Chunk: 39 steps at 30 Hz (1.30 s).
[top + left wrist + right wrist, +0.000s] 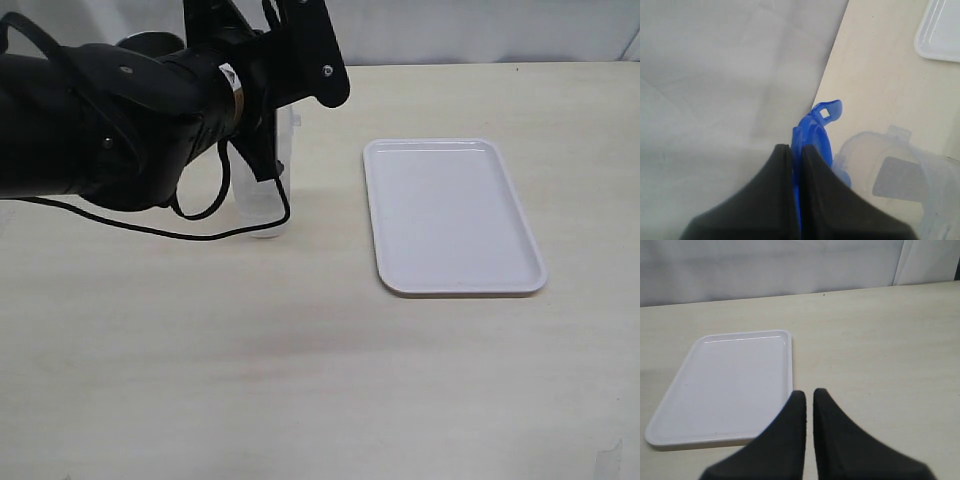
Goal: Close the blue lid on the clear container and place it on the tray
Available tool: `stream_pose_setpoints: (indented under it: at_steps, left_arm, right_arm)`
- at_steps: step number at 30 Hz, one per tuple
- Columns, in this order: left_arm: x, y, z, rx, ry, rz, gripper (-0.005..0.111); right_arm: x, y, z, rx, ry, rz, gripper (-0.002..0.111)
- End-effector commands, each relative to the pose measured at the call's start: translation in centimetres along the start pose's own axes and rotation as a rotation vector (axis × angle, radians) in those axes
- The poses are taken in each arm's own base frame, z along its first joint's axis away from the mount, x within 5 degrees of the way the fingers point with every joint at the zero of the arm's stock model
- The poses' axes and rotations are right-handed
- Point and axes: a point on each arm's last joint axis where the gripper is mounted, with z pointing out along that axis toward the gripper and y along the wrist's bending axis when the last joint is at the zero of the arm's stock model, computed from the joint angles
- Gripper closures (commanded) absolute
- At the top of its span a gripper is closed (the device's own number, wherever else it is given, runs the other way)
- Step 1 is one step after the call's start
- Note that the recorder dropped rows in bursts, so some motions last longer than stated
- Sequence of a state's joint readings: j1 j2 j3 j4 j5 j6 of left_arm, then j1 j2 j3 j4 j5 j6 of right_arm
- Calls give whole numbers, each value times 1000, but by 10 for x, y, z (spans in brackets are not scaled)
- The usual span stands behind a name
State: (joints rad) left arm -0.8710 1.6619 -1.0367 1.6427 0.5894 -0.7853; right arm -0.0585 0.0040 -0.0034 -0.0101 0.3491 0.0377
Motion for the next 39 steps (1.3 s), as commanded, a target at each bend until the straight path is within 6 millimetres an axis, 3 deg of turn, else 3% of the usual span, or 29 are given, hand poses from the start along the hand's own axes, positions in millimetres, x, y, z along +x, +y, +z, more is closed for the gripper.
stream_pose_setpoints:
  at_steps: [1,15,39]
  left_arm:
    - [-1,0,-2,24,-9,-25,107]
    - [-13,-14,-13,67,-18,69,107]
    - [-10,-23,-14,164,17,75,107]
  right_arm:
    - [1,0,0,7,-3,4,103]
    - [1,0,0,7,-3,4,103]
    - [1,0,0,7,-3,4,103]
